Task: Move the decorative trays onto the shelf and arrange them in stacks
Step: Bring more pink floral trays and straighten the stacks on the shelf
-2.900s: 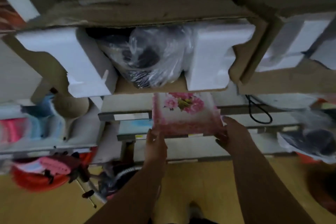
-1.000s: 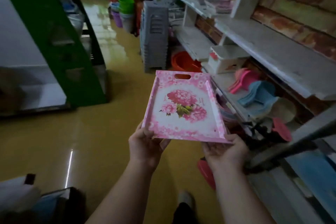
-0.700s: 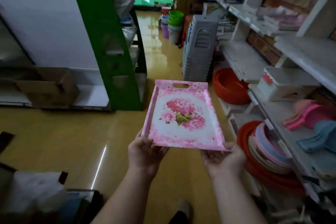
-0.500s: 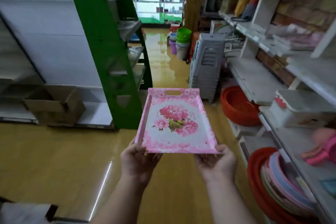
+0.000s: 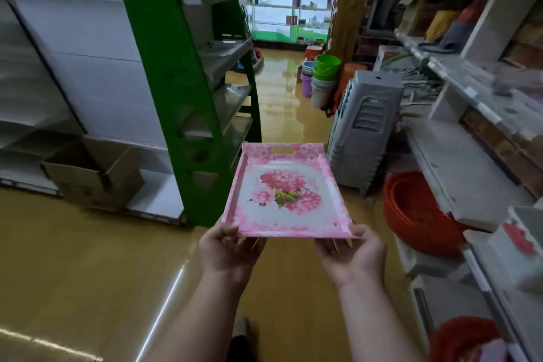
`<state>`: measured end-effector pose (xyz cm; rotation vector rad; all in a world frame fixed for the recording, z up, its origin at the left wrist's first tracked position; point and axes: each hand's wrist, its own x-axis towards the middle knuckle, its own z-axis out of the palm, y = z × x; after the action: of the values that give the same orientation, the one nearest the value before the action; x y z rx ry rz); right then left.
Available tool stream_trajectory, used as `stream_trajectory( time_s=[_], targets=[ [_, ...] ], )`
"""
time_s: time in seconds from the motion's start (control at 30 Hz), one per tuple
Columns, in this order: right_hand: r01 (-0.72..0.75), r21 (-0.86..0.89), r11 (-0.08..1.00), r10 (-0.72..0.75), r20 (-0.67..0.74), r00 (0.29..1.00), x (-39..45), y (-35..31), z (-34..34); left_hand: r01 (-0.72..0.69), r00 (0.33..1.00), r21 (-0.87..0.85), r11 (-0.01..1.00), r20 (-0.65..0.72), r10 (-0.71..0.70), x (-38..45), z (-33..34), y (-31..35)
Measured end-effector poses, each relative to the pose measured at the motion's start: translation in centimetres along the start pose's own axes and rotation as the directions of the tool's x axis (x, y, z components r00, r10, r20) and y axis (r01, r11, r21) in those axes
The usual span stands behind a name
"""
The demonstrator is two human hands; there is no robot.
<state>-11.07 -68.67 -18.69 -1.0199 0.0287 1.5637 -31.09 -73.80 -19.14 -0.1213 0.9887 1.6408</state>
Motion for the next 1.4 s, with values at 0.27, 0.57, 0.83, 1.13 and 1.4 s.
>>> stream_trajectory(
  time_s=[0.27,0.57,0.83,1.13,1.4],
  targets=[
    [0.129,0.044,0.991,-0.124,-0.1,0.987,13.4,-5.4,7.7,0.147,0.984,0.029,0.989,0.097,-0.149,16.4,13.0,-0.8],
    [0.295,0.141,0.945,-0.264,-0.204,0.943,25.5,-14.3,16.6,0.341,0.913,0.092,0.936,0.204,-0.353,31.0,31.4,-2.3],
    [0.454,0.209,0.866,-0.414,-0.21,0.886,31.4,-24.1,16.1,0.476,0.82,0.141,0.868,0.285,-0.496,35.4,45.1,-8.4],
    [0.502,0.211,0.839,-0.5,-0.066,0.863,42.2,-39.7,17.2,0.359,0.768,0.18,0.916,0.501,-0.399,39.1,60.4,-17.2],
    [0.466,0.257,0.846,-0.49,0.034,0.871,49.6,-49.8,20.2,0.239,0.736,0.13,0.962,0.622,-0.267,41.8,69.0,-21.1]
  ],
)
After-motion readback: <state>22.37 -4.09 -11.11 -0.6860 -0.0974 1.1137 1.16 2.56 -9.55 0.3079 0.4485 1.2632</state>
